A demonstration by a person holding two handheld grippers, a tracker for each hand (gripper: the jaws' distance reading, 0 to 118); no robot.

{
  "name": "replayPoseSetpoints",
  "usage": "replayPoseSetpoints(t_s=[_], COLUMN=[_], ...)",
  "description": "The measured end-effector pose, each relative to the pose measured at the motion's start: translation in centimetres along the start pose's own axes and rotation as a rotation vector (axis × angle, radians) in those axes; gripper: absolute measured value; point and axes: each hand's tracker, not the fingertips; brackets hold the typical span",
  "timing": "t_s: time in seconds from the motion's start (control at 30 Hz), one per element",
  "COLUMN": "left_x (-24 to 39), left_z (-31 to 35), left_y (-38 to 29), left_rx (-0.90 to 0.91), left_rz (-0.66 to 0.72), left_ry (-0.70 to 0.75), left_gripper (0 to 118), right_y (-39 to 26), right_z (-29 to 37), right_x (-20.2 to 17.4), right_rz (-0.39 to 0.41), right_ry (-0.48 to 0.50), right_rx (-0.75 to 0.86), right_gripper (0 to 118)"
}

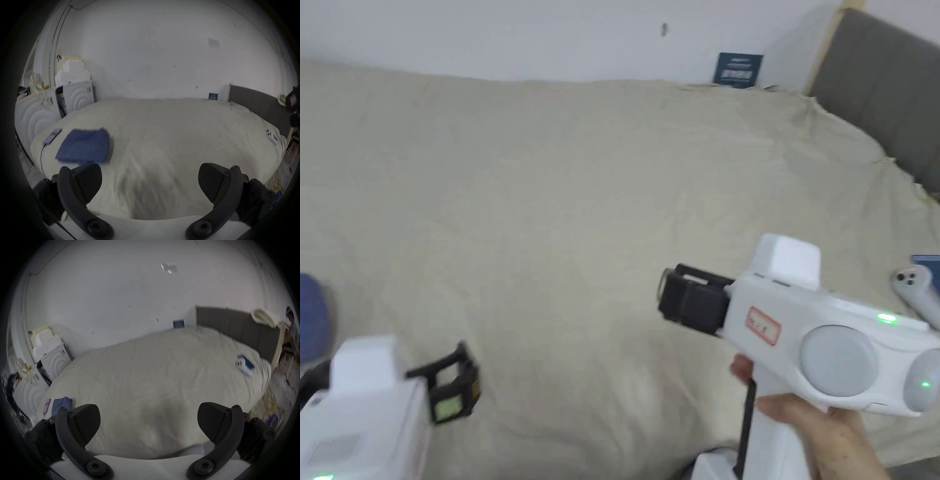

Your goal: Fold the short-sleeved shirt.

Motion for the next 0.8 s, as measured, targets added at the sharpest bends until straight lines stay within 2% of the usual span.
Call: replayPoseSetpoints(t_s=[0.1,0.17,0.23,0.27,0.4,0.57,0.8], left_x=[-1.1,-1.6,-1.9,-2.0,-2.4,-3.0,-3.0], left_z=[0.1,0.2,0.6,0.9,0.8,0.6,0.6], left_y=[-3.6,-5.5,-4.6,-4.3,-4.6,-4.7,-5.0], left_rx=[-0.085,-0.137,-0.099,-0.039,-0.082,-0.095,-0.108], left_rz=[0.012,-0.009,0.034,0.044,0.068,0.097,0.123], left_ry=[0.055,0.082,0.078,0.075,0.079,0.076,0.076], left_gripper=[118,118,118,118,118,118,118], right_y=[-0.3,-0.2,-0.5,-0.8,-2.2,-3.6,-6.1], right_z=[0.5,0.7,0.7,0.9,1.7,2.7,4.3], right_x=[0.3,-0.2,-0.5,-0.7,-0.9,-1.1,-1.7], right_rz=[-0.072,-0.058,-0.022,-0.018,-0.025,0.052,0.068], right_ry=[-0.038,-0.093,-0.098,-0.101,-0.137,-0.164,-0.182], right_rx=[-0.114,-0.221,-0.292,-0.301,-0.266,-0.228,-0.225], right_gripper=[117,117,117,117,117,117,117])
